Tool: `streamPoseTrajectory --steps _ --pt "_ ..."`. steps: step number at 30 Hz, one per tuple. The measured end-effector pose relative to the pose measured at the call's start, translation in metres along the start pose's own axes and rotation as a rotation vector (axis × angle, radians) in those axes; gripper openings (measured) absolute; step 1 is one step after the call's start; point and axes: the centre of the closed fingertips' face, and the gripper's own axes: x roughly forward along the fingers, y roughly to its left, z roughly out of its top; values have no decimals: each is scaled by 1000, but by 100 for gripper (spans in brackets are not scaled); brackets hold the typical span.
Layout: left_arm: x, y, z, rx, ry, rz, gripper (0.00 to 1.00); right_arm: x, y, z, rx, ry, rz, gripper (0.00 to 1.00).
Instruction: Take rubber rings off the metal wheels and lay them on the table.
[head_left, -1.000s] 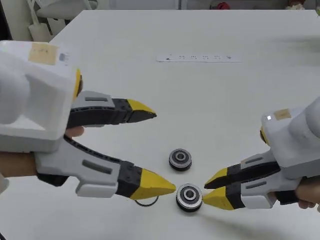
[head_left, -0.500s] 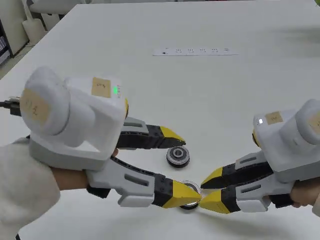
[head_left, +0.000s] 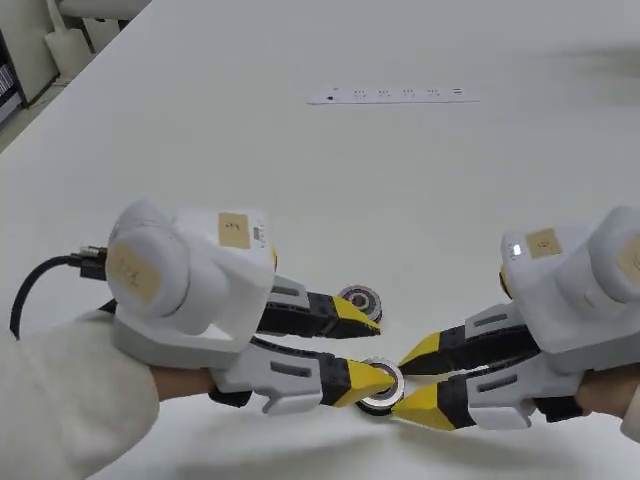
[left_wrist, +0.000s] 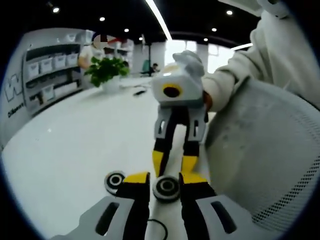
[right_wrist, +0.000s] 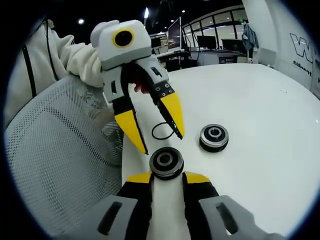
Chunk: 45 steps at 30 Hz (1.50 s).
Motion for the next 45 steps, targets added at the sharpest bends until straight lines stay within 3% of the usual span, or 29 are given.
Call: streamPoseTrajectory --steps 6,10,17,24,30,33,37,43,45 --pt "6 -3 -16 16 44 -7 21 0 0 1 -19 -3 -1 21" --pt "8 -2 -20 29 54 -6 19 1 1 0 -38 1 -1 20" --pt "11 -7 -21 80 43 -22 14 0 0 0 -42 3 -2 19" --pt "12 -5 -21 65 31 -17 14 -1 0 -1 -56 5 -4 17" --pt "11 -6 -21 73 26 -13 14 -5 -3 -5 -91 20 -18 2" --pt "11 -6 -21 72 25 -13 14 -4 -2 -4 -89 21 -19 2" --pt "10 -6 -21 72 23 -13 14 -4 -3 -4 -62 19 -24 1" --pt "10 -7 -21 77 12 -17 14 -7 -4 -5 95 -4 -13 0" --pt "9 -7 -20 79 9 -17 14 -8 -6 -5 116 -16 -12 0"
